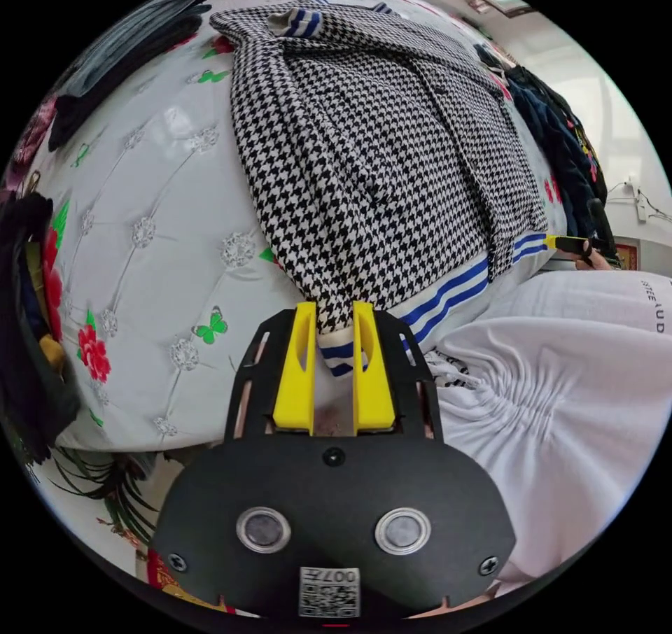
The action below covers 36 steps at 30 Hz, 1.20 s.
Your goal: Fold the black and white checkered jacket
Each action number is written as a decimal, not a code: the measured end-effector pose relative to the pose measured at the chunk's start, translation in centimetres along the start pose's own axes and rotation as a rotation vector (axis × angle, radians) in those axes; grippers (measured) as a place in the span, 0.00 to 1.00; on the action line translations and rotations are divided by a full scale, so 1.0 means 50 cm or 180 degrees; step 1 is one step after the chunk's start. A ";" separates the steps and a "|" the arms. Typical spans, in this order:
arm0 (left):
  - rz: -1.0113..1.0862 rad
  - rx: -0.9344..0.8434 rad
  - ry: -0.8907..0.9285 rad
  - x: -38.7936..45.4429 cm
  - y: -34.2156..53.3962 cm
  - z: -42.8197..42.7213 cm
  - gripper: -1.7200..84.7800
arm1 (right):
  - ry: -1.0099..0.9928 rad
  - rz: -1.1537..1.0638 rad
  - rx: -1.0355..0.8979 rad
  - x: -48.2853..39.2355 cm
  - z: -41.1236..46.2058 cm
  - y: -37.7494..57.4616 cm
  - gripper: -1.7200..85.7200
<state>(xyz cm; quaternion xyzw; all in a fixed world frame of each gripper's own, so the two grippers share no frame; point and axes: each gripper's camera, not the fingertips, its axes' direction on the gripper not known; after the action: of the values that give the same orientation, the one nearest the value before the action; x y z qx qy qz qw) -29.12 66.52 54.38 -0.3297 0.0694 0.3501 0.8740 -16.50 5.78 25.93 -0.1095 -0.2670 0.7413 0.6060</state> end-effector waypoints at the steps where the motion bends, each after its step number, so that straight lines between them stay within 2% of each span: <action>1: 0.0076 -0.0028 0.0009 -0.007 -0.007 0.002 0.10 | 0.0009 -0.0039 0.0039 0.002 0.011 0.003 0.10; 6: -0.0068 0.0020 0.0725 -0.110 0.000 -0.026 0.06 | -0.0183 -0.0219 0.0094 0.012 -0.019 -0.001 0.05; 9: -0.0178 0.0559 0.1735 -0.197 0.031 -0.115 0.06 | -0.0591 -0.0425 0.0204 0.016 -0.090 0.012 0.03; 11: -0.0196 0.0857 0.2140 -0.241 0.026 -0.164 0.06 | -0.0951 -0.0515 0.0333 0.021 -0.150 0.008 0.03; 15: -0.0082 0.1292 0.2436 -0.322 -0.082 -0.287 0.05 | -0.1503 -0.0756 0.0769 0.004 -0.326 -0.073 0.02; 18: -0.0186 0.1534 0.2443 -0.374 -0.191 -0.366 0.06 | -0.1790 -0.0858 0.1098 -0.016 -0.450 -0.188 0.02; 20: -0.0636 0.1748 0.2377 -0.441 -0.319 -0.417 0.07 | -0.1794 -0.0845 0.1283 -0.031 -0.515 -0.281 0.03; 22: -0.1121 0.1840 0.2305 -0.491 -0.414 -0.422 0.08 | -0.1585 -0.0692 0.1545 -0.044 -0.575 -0.421 0.04; 25: -0.1744 0.1746 0.1707 -0.538 -0.514 -0.389 0.13 | -0.0943 -0.0440 0.1607 -0.036 -0.584 -0.582 0.06; 27: -0.1840 0.1803 0.1346 -0.552 -0.522 -0.358 0.15 | -0.0790 -0.0336 0.1643 -0.012 -0.566 -0.624 0.08; 32: -0.1470 0.1780 0.0969 -0.536 -0.400 -0.263 0.16 | -0.0556 -0.0205 0.1997 0.113 -0.509 -0.538 0.12; 36: -0.1517 0.1793 0.0858 -0.488 -0.275 -0.219 0.15 | -0.0639 0.0467 0.2218 0.264 -0.433 -0.369 0.15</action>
<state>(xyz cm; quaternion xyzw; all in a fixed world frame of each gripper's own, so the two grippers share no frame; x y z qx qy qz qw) -37.03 38.48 61.77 -0.1269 0.1985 0.0582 0.9701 6.32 26.36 19.77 0.1578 -0.0482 0.8362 0.5230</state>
